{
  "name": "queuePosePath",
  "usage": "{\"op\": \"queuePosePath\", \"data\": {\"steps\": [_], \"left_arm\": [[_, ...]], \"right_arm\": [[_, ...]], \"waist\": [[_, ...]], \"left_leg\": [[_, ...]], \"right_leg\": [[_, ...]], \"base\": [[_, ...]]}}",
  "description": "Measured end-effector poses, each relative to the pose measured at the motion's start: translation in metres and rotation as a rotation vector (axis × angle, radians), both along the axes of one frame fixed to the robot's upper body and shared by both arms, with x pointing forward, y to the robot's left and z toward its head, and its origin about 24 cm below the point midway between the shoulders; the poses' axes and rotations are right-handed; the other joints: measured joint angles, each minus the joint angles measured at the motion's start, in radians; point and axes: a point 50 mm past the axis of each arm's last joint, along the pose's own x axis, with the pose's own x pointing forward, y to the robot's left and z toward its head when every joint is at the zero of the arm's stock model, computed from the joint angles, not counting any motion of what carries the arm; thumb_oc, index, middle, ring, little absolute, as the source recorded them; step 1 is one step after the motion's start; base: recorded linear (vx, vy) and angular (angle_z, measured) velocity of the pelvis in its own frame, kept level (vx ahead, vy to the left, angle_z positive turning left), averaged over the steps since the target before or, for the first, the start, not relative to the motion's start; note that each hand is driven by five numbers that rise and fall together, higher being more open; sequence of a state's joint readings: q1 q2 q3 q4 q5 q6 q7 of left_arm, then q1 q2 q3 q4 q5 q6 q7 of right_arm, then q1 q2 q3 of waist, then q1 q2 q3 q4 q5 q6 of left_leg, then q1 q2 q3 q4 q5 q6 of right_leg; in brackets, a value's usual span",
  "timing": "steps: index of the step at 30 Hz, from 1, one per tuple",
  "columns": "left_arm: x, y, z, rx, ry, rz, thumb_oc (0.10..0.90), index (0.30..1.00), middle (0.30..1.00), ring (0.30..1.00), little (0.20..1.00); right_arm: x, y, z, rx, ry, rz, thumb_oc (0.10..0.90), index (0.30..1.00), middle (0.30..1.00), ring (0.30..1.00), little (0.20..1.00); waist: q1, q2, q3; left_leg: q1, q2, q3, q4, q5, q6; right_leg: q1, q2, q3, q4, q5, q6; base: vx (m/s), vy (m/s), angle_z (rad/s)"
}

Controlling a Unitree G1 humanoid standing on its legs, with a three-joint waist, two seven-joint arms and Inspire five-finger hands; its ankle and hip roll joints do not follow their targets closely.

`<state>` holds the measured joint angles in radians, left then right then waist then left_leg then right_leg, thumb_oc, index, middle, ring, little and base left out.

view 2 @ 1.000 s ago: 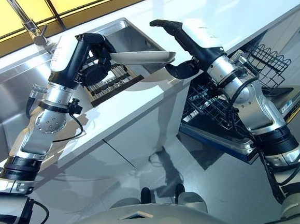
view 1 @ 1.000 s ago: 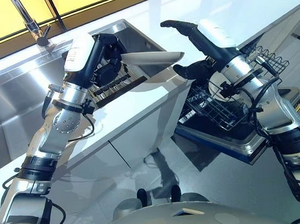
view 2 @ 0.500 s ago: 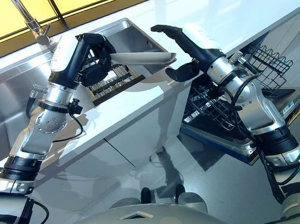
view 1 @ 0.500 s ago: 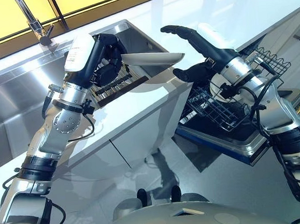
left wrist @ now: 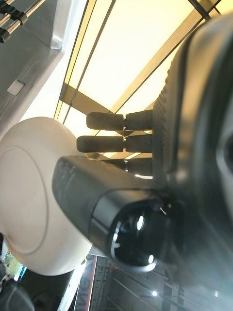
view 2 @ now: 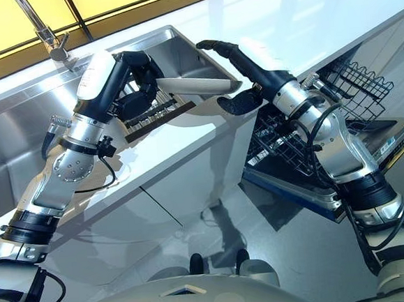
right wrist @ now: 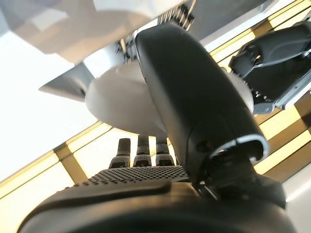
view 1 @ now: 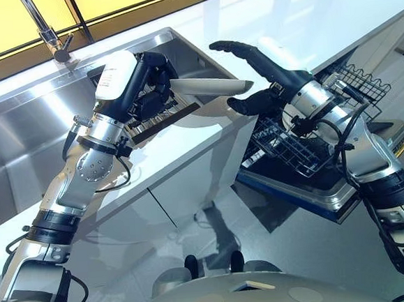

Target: Pick up plates and place into dishwasher.

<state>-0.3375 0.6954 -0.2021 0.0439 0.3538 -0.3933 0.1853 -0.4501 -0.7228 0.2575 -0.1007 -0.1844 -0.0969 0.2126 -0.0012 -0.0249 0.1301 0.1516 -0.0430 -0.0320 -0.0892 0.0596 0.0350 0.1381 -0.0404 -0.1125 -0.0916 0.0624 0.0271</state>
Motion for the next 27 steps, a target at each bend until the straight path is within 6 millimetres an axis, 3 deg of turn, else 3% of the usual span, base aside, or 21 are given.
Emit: {"op": "queuePosePath", "data": {"steps": [6, 7, 8, 9, 26, 27], "left_arm": [[0.0, -0.002, -0.001, -0.014, 0.001, -0.006, 0.1, 0.3, 0.3, 0.3, 0.2], [0.0, -0.003, -0.001, -0.014, 0.001, -0.006, 0.1, 0.3, 0.3, 0.3, 0.2], [0.0, -0.003, -0.001, -0.014, 0.002, -0.006, 0.1, 0.3, 0.3, 0.3, 0.2], [0.0, -0.003, -0.001, -0.014, 0.002, -0.006, 0.1, 0.3, 0.3, 0.3, 0.2], [0.001, -0.007, -0.007, -0.026, 0.038, -0.013, 0.1, 0.3, 0.3, 0.3, 0.2], [0.001, -0.006, -0.006, -0.035, 0.047, -0.018, 0.229, 0.411, 0.411, 0.411, 0.329]], "right_arm": [[0.0, 0.004, -0.005, -0.015, 0.035, 0.024, 0.8, 0.9, 0.9, 0.9, 0.9], [0.0, 0.006, -0.007, -0.025, 0.051, 0.031, 0.594, 0.724, 0.724, 0.724, 0.694], [0.0, 0.006, -0.009, -0.034, 0.066, 0.035, 0.309, 0.479, 0.479, 0.479, 0.409], [0.0, 0.006, -0.01, -0.041, 0.081, 0.034, 0.1, 0.3, 0.3, 0.3, 0.2], [0.003, 0.005, -0.013, -0.017, 0.087, -0.002, 0.1, 0.3, 0.3, 0.3, 0.2], [0.003, 0.005, -0.013, -0.015, 0.085, -0.003, 0.1, 0.3, 0.3, 0.3, 0.2]], "waist": [[0.001, 0.0, 0.0], [0.001, 0.0, 0.0], [0.001, 0.0, 0.0], [0.001, 0.0, 0.0], [0.006, 0.0, 0.0], [0.006, 0.0, 0.0]], "left_leg": [[0.0, 0.0, 0.0, 0.0, 0.0, 0.0], [0.001, 0.0, 0.0, 0.0, 0.0, 0.0], [0.001, 0.0, 0.0, 0.0, 0.0, 0.0], [0.001, 0.0, -0.001, 0.0, 0.0, 0.0], [0.004, 0.0, 0.0, 0.0, 0.006, -0.002], [0.005, 0.0, 0.001, 0.0, 0.006, -0.002]], "right_leg": [[0.0, 0.0, 0.0, 0.0, 0.0, 0.0], [0.001, 0.0, 0.0, 0.0, 0.0, 0.0], [0.001, 0.0, 0.0, 0.0, 0.0, 0.0], [0.001, 0.0, -0.001, 0.0, 0.0, 0.0], [0.005, -0.002, -0.006, -0.004, 0.0, 0.0], [0.005, -0.001, -0.005, -0.005, 0.0, 0.0]], "base": [[0.0, 0.0, 0.0], [0.0, 0.0, 0.0], [0.0, 0.0, 0.0], [0.0, 0.0, 0.0], [0.01, -0.001, 0.01], [0.01, -0.025, -0.05]]}}
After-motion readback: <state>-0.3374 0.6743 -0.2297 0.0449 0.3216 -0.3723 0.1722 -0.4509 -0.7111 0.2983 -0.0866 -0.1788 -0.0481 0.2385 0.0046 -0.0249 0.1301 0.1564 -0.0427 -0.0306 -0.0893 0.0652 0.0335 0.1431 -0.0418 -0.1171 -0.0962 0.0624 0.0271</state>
